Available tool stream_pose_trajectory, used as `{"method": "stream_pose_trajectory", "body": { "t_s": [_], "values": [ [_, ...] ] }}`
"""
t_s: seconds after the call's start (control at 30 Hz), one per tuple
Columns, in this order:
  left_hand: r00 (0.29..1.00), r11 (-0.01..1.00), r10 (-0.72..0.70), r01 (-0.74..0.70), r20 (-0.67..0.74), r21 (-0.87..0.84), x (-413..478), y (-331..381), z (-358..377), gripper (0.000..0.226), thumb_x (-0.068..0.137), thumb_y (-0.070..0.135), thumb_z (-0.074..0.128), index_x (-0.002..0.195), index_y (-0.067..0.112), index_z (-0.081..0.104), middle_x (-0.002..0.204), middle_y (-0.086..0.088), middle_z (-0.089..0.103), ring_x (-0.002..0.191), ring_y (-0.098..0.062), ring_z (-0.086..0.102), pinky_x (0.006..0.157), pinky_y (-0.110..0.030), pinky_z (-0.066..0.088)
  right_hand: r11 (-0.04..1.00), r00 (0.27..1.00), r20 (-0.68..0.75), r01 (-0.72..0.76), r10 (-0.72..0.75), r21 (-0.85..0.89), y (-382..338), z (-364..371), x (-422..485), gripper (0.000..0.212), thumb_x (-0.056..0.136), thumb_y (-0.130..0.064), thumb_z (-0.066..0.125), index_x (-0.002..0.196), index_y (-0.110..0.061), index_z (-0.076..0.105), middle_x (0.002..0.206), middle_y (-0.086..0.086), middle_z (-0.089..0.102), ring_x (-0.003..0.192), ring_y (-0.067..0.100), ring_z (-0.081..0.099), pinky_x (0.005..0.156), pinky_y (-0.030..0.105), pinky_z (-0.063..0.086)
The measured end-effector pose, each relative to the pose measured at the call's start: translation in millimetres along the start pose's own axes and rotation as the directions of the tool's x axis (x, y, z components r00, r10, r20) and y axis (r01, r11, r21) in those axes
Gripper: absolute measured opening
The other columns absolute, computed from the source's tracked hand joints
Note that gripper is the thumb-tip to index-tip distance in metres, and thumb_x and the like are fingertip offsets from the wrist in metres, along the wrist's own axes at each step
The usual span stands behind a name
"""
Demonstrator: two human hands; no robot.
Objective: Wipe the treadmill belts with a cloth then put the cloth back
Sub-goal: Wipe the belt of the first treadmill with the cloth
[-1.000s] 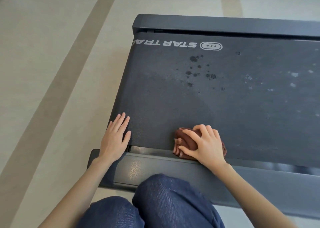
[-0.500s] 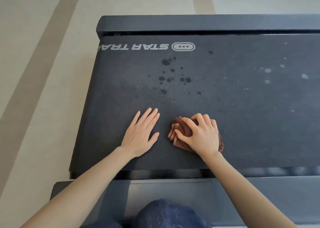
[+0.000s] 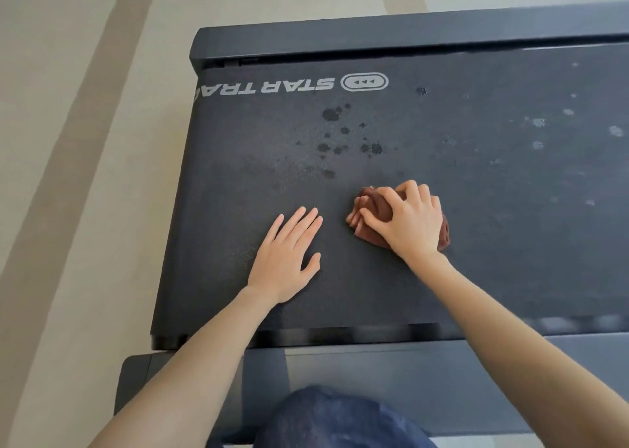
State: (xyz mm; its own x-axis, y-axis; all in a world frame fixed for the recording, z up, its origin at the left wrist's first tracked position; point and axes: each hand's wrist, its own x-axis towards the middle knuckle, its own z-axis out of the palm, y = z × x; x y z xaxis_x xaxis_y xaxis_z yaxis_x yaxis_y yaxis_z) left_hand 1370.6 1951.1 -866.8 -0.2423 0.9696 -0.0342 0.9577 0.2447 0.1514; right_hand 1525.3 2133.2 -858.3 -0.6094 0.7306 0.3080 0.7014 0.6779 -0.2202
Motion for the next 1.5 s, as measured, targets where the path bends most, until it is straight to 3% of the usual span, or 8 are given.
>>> {"method": "stream_pose_trajectory", "body": {
  "t_s": [0.17, 0.3, 0.5, 0.7, 0.8, 1.0, 1.23, 1.5],
  "values": [
    [1.000, 0.999, -0.021, 0.021, -0.004, -0.033, 0.3, 2.1, -1.9, 0.058, 0.094, 0.041, 0.030, 0.147, 0.020, 0.025, 0.156, 0.004, 0.019, 0.144, -0.012, 0.008, 0.119, -0.039, 0.009, 0.994, 0.994, -0.021, 0.110, -0.110, 0.013, 29.7, -33.9, -100.1, 0.040, 0.079, -0.061, 0.054, 0.101, -0.029, 0.065, 0.089, 0.003, 0.054, 0.078, 0.025, 0.049, 0.066, 0.034, 0.038],
    [1.000, 1.000, -0.014, 0.014, -0.004, -0.025, -1.3, 3.7, -1.6, 0.060, 0.093, 0.041, 0.033, 0.148, 0.017, 0.024, 0.156, 0.004, 0.017, 0.145, -0.012, 0.004, 0.118, -0.041, 0.007, 0.985, 0.986, -0.016, 0.167, -0.167, -0.035, 53.0, -34.4, -93.3, 0.040, 0.078, -0.061, 0.055, 0.097, -0.027, 0.067, 0.088, 0.002, 0.055, 0.076, 0.025, 0.051, 0.065, 0.034, 0.038],
    [0.985, 0.985, 0.172, -0.171, 0.015, -0.027, 36.3, 59.4, 4.7, 0.061, 0.092, 0.045, 0.030, 0.147, 0.019, 0.028, 0.156, 0.005, 0.019, 0.145, -0.014, 0.006, 0.117, -0.046, 0.012, 0.989, 0.992, -0.086, -0.102, 0.093, -0.104, 80.1, -9.4, -10.1, 0.044, 0.078, -0.062, 0.051, 0.097, -0.026, 0.067, 0.091, 0.005, 0.057, 0.081, 0.029, 0.053, 0.067, 0.036, 0.042],
    [0.989, 0.987, 0.145, -0.145, -0.013, -0.062, 45.5, 69.8, 17.1, 0.058, 0.091, 0.043, 0.029, 0.147, 0.028, 0.028, 0.155, 0.008, 0.021, 0.145, -0.013, 0.010, 0.117, -0.046, 0.016, 0.934, 0.946, -0.079, -0.324, 0.315, -0.153, 106.1, 0.2, 60.4, 0.046, 0.082, -0.063, 0.049, 0.100, -0.023, 0.063, 0.100, 0.009, 0.055, 0.091, 0.032, 0.051, 0.074, 0.038, 0.039],
    [0.988, 0.986, 0.152, -0.153, -0.019, -0.072, 48.4, 69.1, 15.7, 0.057, 0.091, 0.041, 0.030, 0.146, 0.029, 0.029, 0.155, 0.008, 0.022, 0.144, -0.013, 0.011, 0.117, -0.045, 0.015, 0.923, 0.936, -0.092, -0.350, 0.339, -0.160, 105.2, 0.4, 65.6, 0.045, 0.083, -0.062, 0.049, 0.101, -0.022, 0.062, 0.099, 0.010, 0.054, 0.091, 0.032, 0.050, 0.073, 0.037, 0.036],
    [0.987, 0.983, 0.157, -0.158, -0.014, -0.097, 47.8, 68.3, 13.9, 0.056, 0.092, 0.038, 0.040, 0.146, 0.028, 0.030, 0.155, 0.005, 0.023, 0.144, -0.014, 0.012, 0.117, -0.044, 0.012, 0.929, 0.941, -0.105, -0.335, 0.322, -0.155, 78.2, -14.2, -2.4, 0.043, 0.082, -0.059, 0.056, 0.097, -0.021, 0.065, 0.090, 0.009, 0.055, 0.083, 0.029, 0.051, 0.070, 0.036, 0.038],
    [0.988, 0.982, 0.153, -0.156, -0.038, -0.108, 46.0, 70.3, 11.0, 0.058, 0.089, 0.039, 0.031, 0.145, 0.026, 0.033, 0.154, 0.006, 0.025, 0.143, -0.016, 0.016, 0.117, -0.045, 0.014, 0.966, 0.968, -0.151, -0.221, 0.200, -0.134, 46.3, -38.5, -109.7, 0.036, 0.079, -0.058, 0.058, 0.092, -0.025, 0.067, 0.083, 0.004, 0.054, 0.075, 0.027, 0.050, 0.064, 0.035, 0.039],
    [0.986, 0.981, 0.155, -0.160, -0.054, -0.111, 45.3, 69.1, 15.4, 0.055, 0.092, 0.037, 0.038, 0.146, 0.026, 0.030, 0.154, 0.004, 0.024, 0.144, -0.016, 0.015, 0.117, -0.045, 0.014, 0.960, 0.974, -0.122, -0.213, 0.193, -0.181, 39.6, -44.3, -113.2, 0.037, 0.080, -0.057, 0.054, 0.091, -0.024, 0.067, 0.084, 0.004, 0.055, 0.074, 0.026, 0.051, 0.063, 0.035, 0.040]
  ]
}}
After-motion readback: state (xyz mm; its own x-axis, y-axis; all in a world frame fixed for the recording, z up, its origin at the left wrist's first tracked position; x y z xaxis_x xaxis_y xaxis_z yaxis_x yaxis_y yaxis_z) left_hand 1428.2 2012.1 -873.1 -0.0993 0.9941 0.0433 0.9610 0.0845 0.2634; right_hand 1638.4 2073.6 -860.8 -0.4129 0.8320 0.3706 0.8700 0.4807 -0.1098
